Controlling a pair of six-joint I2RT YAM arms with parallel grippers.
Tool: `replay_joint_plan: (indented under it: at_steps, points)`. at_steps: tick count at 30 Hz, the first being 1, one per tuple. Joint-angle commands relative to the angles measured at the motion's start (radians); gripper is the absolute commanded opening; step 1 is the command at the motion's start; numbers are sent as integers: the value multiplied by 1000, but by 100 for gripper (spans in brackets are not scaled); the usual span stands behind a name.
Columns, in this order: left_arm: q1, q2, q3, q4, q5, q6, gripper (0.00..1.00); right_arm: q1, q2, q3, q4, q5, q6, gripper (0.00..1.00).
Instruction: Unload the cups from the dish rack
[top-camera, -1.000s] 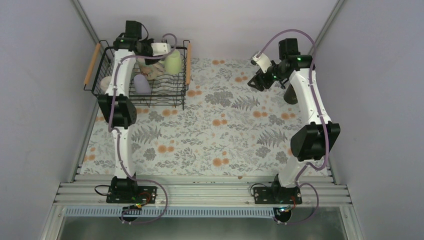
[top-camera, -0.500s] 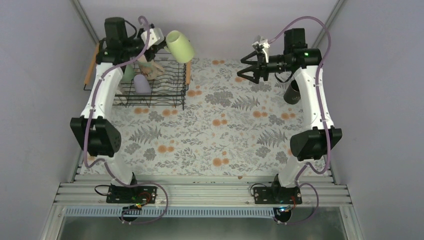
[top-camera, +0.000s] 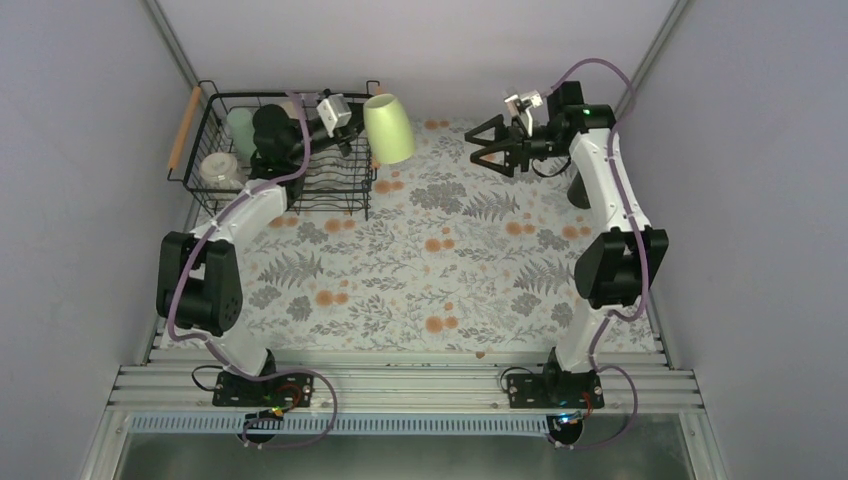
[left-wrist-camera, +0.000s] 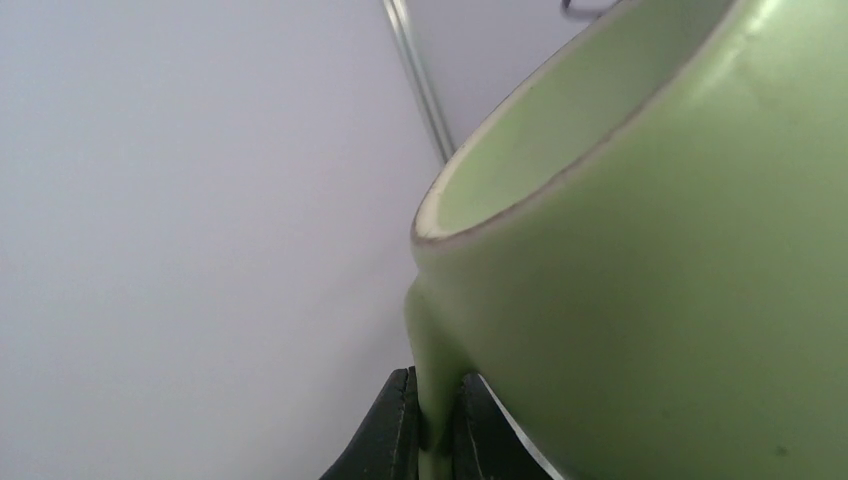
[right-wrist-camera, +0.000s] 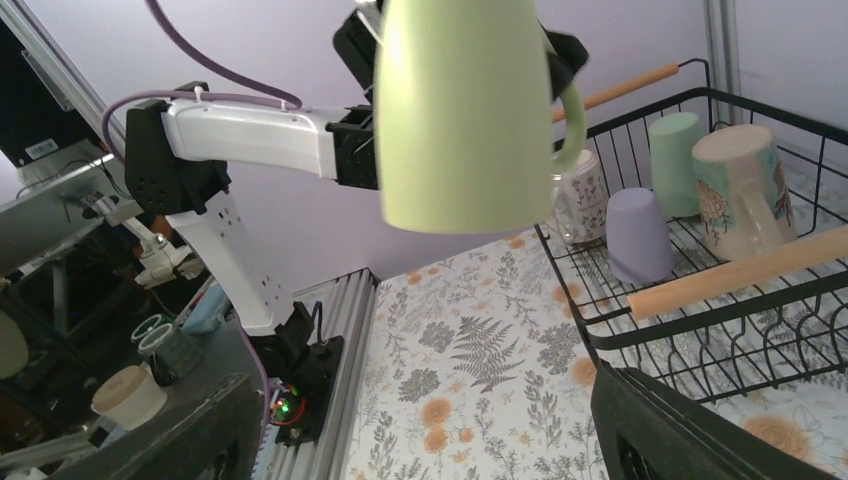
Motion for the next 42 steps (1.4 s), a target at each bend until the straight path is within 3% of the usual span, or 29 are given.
replay_joint_plan:
  at_steps: [1, 3, 7, 9, 19, 28, 42]
  points:
    - [-56, -23, 47, 269, -44, -110, 2, 35, -7, -7, -17, -62, -114, 84]
    - [-68, -1, 77, 282, -44, -164, 2, 57, -38, -28, 11, 39, -180, 83]
    - [-81, 42, 140, 267, -32, -244, 3, 92, -228, -275, 462, 363, 22, 84]
    - [-88, 61, 170, 219, -33, -238, 2, 105, -310, -404, 612, 483, 45, 86]
    - [-109, 91, 211, 130, -38, -220, 2, 194, -531, -699, 1167, 1011, 121, 85]
    - [-138, 138, 260, 92, -36, -241, 2, 314, -572, -752, 1359, 1278, 88, 83]
    - [-142, 224, 313, 167, -16, -362, 2, 364, -627, -764, 1342, 1292, 89, 79]
